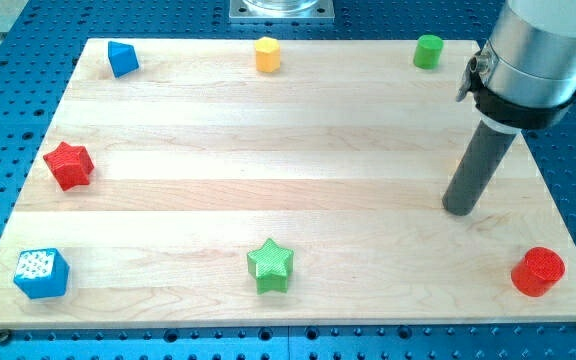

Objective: Slide the red circle to the left side slightly

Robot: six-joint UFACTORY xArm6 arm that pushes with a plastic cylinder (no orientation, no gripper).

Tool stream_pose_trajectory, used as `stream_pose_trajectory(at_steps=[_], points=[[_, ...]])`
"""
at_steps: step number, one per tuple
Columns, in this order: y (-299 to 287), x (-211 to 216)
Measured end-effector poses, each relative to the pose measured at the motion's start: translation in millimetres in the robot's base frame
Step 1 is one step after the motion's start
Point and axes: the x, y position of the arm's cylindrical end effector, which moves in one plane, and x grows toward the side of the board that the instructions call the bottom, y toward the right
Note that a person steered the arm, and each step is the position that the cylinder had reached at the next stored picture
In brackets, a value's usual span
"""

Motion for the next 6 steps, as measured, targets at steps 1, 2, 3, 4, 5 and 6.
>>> stream_pose_trajectory(at_steps=[1,2,3,4,5,6], points=[[30,4],[97,17],[148,69],[139,117],[95,98],[42,56]])
